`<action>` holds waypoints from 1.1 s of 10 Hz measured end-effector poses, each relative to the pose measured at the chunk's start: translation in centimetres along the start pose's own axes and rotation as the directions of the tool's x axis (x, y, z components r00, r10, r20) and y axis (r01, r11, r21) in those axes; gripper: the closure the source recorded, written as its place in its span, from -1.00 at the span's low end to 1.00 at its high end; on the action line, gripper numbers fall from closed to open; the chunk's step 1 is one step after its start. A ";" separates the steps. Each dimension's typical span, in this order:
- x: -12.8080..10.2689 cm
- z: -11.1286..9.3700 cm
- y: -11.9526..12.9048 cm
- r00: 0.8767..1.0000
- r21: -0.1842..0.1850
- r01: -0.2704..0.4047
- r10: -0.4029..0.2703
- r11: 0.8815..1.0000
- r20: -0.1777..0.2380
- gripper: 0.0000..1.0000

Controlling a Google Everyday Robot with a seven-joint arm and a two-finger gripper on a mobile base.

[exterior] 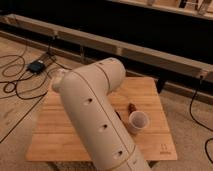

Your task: Push the eraser across the table

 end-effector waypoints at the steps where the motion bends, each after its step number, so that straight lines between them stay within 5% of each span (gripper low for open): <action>1: -0.2 0.0 -0.4 1.000 0.005 -0.003 0.003 1.000 0.002 -0.60; 11: -1.8 -1.4 -2.3 1.000 0.033 -0.014 0.014 0.999 0.012 -0.60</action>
